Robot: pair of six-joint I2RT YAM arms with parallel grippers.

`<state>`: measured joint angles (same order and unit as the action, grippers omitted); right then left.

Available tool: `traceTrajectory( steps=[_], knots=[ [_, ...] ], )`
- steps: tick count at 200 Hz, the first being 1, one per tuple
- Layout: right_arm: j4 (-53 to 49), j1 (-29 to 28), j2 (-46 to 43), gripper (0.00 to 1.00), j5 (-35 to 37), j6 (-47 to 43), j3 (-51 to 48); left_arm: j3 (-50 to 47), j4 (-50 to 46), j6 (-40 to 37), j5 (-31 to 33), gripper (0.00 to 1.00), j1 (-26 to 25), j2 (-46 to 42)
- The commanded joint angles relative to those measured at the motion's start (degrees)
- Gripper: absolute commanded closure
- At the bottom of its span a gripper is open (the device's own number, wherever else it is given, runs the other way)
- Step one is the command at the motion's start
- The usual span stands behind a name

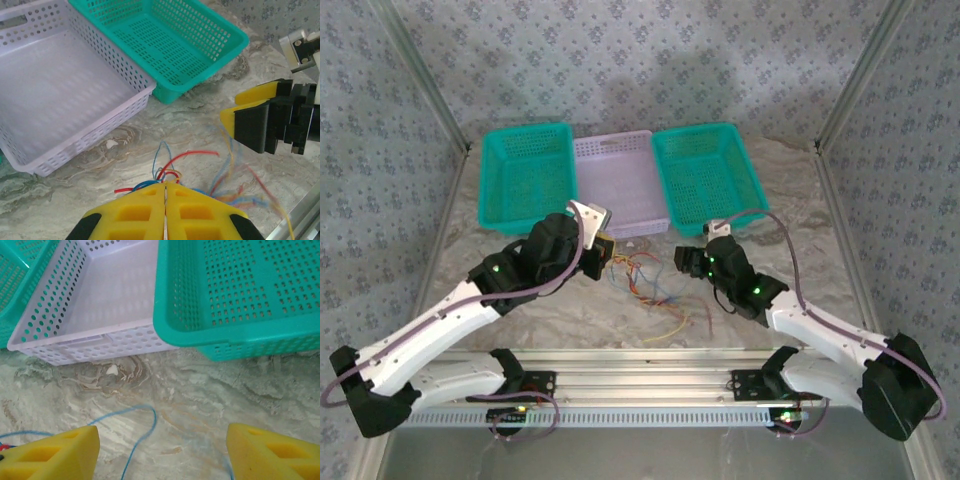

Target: Untangle the cables

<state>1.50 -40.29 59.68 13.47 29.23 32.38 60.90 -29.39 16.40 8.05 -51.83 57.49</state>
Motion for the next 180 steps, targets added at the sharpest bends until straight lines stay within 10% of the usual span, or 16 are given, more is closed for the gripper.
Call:
traceTrajectory(
  steps=[1, 95, 180],
  knots=[
    [4.06, -1.17, -0.85, 0.30, -0.70, -3.40, -0.61, 2.53, 0.09, -2.65, -0.96, 1.00, -0.29, -1.04],
    [3.89, -3.96, -7.42, 0.25, -31.69, -8.84, -0.63, 5.80, -2.07, 0.19, 5.02, 1.00, -0.33, 6.41],
    [1.92, -8.75, 6.49, 0.25, -24.41, -12.47, 2.75, 6.35, -1.93, 1.13, 4.95, 1.00, -0.33, 6.78]
  ],
)
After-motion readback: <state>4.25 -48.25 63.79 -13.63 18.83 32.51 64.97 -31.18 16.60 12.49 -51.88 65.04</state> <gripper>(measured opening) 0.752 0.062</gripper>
